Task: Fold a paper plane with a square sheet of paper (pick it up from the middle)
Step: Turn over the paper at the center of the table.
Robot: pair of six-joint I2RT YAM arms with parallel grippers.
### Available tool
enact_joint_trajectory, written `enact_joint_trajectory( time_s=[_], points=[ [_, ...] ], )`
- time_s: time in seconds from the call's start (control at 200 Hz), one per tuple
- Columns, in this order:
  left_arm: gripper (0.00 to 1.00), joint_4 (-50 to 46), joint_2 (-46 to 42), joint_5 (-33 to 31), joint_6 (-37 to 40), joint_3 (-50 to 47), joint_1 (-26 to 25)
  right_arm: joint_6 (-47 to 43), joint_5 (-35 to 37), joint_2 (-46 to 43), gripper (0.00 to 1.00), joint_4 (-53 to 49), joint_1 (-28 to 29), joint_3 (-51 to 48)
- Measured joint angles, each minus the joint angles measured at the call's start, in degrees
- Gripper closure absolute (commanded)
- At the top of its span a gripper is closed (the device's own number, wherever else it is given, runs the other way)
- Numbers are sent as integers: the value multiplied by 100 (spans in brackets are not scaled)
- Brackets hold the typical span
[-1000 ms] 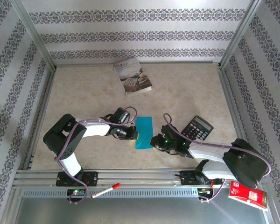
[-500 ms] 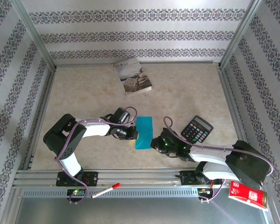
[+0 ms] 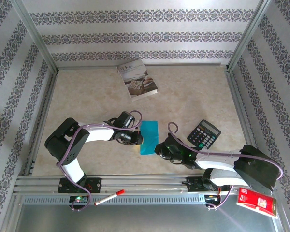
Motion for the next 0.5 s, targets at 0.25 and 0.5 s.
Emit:
enact_joint_trajectory(
  time_s=[0.25, 0.5],
  points=[
    [87, -50, -4, -15, -9, 28, 0, -66, 205, -13, 100, -44, -26, 11],
    [59, -229, -772, -61, -450, 31, 15, -1681, 0, -321, 100, -1958, -826, 1193]
  ],
)
